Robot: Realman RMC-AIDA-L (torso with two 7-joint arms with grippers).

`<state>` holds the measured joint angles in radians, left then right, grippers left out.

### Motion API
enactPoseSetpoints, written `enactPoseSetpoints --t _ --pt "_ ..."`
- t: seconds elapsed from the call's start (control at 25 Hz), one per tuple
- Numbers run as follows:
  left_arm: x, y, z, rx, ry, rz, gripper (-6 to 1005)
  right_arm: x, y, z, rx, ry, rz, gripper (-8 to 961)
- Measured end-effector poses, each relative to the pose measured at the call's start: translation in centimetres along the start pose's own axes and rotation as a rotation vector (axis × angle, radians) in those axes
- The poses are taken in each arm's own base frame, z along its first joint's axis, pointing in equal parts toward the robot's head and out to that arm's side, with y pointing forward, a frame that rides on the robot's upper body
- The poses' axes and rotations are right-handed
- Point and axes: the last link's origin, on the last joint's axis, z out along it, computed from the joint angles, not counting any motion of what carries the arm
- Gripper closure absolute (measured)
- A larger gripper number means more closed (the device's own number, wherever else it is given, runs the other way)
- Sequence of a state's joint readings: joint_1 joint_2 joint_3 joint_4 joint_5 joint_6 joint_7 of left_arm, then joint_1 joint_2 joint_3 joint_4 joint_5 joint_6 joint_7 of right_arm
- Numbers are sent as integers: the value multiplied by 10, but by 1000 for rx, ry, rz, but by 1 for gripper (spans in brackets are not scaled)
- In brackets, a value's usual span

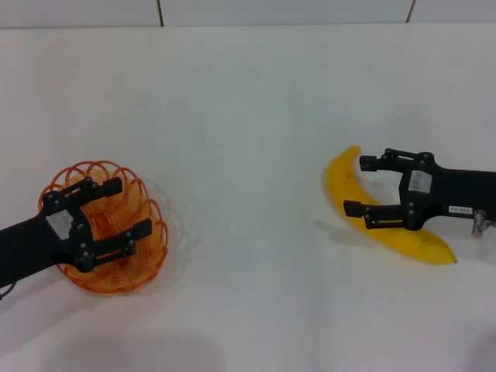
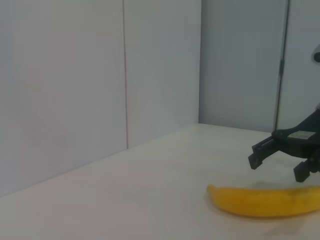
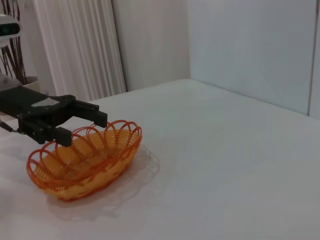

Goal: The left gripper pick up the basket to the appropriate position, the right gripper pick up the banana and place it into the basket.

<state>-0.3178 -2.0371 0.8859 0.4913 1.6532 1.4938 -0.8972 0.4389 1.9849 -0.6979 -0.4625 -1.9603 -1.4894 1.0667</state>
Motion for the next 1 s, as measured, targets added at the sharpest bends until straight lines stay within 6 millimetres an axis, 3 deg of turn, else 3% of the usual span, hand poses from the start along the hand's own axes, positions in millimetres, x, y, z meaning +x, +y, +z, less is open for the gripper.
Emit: enactPoseSetpoints --t 0.44,0.56,0.64,0.76,0.88,1.0 --pt "3 -5 -3 33 22 -31 171 0 0 0 -1 1 1 64" --pt "21 -30 -13 110 66 -134 172 0 0 0 -1 0 1 65" --pt "43 -57 -24 138 53 -220 173 0 0 0 1 0 0 66" --pt "74 -87 -25 110 -95 -253 174 0 -1 -1 4 0 -1 67" --pt "100 -106 -12 84 -310 -137 174 0 -2 -3 5 4 -2 69" --pt "105 -104 -1 74 -451 45 175 -2 -3 -1 0 6 -10 70"
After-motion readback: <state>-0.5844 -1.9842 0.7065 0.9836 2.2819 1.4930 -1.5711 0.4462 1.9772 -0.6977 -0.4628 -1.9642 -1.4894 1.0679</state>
